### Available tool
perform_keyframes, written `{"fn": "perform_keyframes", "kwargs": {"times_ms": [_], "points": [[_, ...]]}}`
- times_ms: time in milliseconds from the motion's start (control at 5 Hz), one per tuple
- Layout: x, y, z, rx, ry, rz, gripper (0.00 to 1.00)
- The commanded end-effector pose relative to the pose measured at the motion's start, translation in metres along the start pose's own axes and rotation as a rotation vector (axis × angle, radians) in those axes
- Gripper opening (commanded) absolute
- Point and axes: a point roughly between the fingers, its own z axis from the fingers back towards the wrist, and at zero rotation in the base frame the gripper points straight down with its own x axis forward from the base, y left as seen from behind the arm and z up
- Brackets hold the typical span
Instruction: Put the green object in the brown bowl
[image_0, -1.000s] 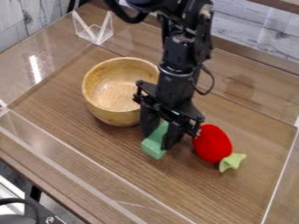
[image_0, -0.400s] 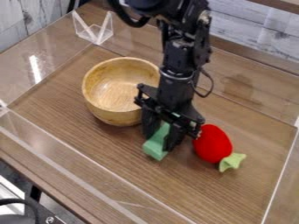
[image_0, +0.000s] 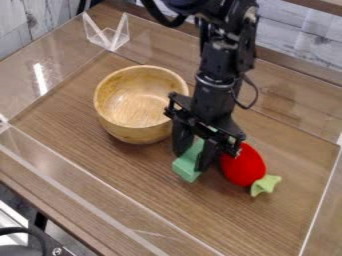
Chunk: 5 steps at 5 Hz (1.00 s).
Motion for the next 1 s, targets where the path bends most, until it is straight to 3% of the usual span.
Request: {"fn": "perform_keyframes", "kwargs": {"times_ms": [0,200,400,800], "points": [[0.004,-0.006,0.042,0.005,-0.085,0.011,0.0],[0.0,0.0,0.075,0.005,-0.123,0.045,0.0],[-0.005,0.027,0.088,0.008,-0.154,0.088,0.0],[-0.025,0.101,0.083,0.012,-0.166,0.122,0.0]]}}
